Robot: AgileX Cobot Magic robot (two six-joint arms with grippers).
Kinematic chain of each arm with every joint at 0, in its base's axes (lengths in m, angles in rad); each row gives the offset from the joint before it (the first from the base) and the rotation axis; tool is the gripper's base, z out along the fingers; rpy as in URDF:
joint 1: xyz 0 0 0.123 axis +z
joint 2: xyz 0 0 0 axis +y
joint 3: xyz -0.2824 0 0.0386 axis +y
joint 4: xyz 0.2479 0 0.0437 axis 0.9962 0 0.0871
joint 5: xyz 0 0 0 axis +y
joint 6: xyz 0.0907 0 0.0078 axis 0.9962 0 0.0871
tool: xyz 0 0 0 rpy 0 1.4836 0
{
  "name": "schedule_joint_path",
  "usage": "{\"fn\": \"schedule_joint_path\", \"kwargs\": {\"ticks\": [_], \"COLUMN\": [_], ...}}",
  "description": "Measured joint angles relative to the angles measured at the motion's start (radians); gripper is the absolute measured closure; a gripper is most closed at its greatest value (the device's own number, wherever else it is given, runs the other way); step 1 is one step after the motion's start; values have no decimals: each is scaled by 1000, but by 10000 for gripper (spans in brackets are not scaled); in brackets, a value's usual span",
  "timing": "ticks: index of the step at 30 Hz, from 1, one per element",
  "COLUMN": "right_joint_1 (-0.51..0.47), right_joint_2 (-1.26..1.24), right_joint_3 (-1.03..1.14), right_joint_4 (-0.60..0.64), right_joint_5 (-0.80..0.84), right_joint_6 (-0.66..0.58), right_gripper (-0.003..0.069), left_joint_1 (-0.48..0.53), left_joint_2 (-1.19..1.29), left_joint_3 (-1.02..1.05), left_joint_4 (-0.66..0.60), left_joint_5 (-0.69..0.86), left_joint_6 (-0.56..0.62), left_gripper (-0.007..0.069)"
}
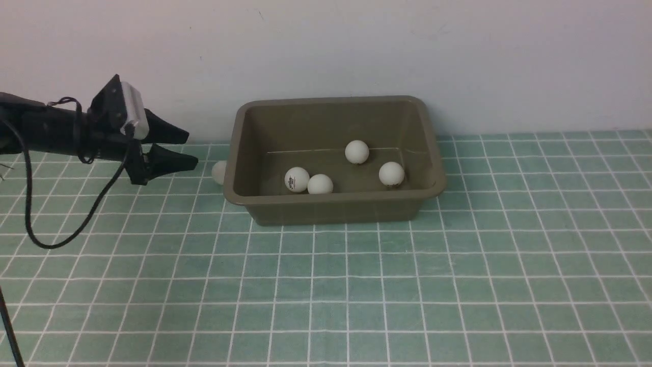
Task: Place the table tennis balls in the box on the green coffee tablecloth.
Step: 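Reach for and grasp a ping pong ball on the table beside the basket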
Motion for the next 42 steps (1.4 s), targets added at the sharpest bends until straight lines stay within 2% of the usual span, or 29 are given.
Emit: {"fn": "schedule_joint_path", "kwargs": {"ticks": [20, 23, 27, 35, 42], "right_joint_1": [0, 0, 0, 0, 0], "right_joint_2": [11, 22, 31, 31, 31], "right_joint_3": [0, 0, 0, 0, 0], "right_joint_4": [2, 5, 13, 18, 18], "right_joint_5": [0, 0, 0, 0, 0], "right_joint_6": [0, 0, 0, 0, 0], "right_gripper": [676, 676, 676, 676, 676], "left_joint_1": [-9, -9, -9, -5, 44], "left_joint_2": [60, 60, 60, 55, -3], "left_joint_3": [0, 0, 0, 0, 0], "left_joint_4": [19, 21, 42, 54, 96], "left_joint_5": [11, -3, -21, 0, 66], "left_joint_6": [-87, -87, -93, -135, -192], "left_gripper": [155, 172, 270, 270, 270]}}
